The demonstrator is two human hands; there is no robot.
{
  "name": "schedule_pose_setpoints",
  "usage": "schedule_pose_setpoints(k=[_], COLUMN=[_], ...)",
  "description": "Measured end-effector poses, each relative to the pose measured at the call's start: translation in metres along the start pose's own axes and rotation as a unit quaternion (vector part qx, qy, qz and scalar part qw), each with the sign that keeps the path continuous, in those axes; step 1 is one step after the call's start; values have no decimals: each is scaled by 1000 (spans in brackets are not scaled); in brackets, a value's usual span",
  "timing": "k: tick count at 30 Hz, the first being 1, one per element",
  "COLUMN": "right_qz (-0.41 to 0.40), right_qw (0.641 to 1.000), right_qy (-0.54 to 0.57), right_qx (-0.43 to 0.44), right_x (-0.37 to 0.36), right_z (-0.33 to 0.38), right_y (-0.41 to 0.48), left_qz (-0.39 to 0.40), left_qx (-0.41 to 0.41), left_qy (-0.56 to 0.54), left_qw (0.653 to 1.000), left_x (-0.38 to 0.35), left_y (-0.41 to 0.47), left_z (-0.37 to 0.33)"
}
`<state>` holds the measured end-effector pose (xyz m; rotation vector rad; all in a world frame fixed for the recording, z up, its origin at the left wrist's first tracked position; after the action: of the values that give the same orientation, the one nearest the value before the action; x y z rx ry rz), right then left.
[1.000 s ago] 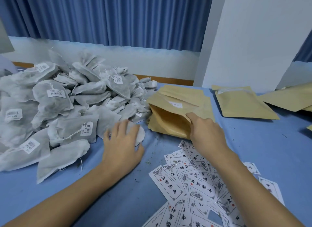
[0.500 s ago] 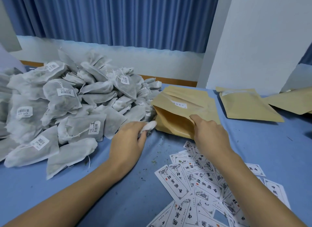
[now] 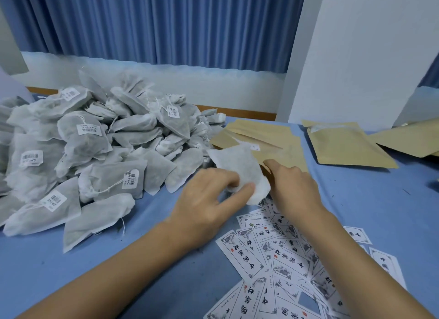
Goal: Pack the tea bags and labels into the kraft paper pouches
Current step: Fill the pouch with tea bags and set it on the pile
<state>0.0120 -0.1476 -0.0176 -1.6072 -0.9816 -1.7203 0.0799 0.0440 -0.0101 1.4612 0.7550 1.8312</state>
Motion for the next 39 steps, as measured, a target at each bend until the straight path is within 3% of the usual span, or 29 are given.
schedule_pose_setpoints(k=[3, 5, 9, 14, 19, 21, 23, 25, 27, 31, 34, 39], right_qz=[-9, -23, -21, -6, -38, -34, -33, -40, -49, -70, -74, -45], right_qw=[1000, 999, 1000, 1000, 996, 995, 994, 994, 993, 989, 994, 997], right_qy=[25, 23, 6, 31, 79, 68, 73, 76, 84, 122, 81, 65], right_qx=[-5, -9, -10, 0, 28, 64, 76, 71, 65, 45, 12, -22], right_x=[2, 4, 8, 18, 32, 35, 38, 41, 46, 52, 50, 43], right_z=[-2, -4, -4, -11, -12, -3, 6, 9, 7, 5, 5, -3], right_y=[3, 4, 3, 3, -1, -4, -6, -8, -9, -11, -12, -8], left_qz=[154, 217, 293, 297, 425, 422, 372, 307, 302, 481, 537, 444], left_qx=[9, 29, 76, 103, 173, 219, 259, 332, 393, 386, 291, 228], left_qy=[33, 30, -1, -92, -149, -143, -122, -162, -215, -215, -181, -204], left_qw=[987, 975, 953, 945, 876, 868, 883, 877, 841, 757, 771, 842], left_x=[-21, -28, -36, -45, -69, -76, -85, -98, -125, -181, -196, -157], left_y=[4, 5, 22, 52, 63, 66, 71, 74, 74, 66, 71, 84], left_z=[-5, -6, -9, -16, -2, 6, 13, 29, 49, 85, 78, 23])
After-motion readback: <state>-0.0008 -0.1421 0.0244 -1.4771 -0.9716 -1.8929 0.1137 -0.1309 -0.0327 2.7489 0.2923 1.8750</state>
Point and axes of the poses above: each hand's wrist, its own y-axis towards the middle knuckle, its own x-axis out of the back of the hand, z = x × y, the point moved 4 cm from there along y, towards the middle knuckle, and after that the axes turned 14 degrees about z, right-handed, at the moved point
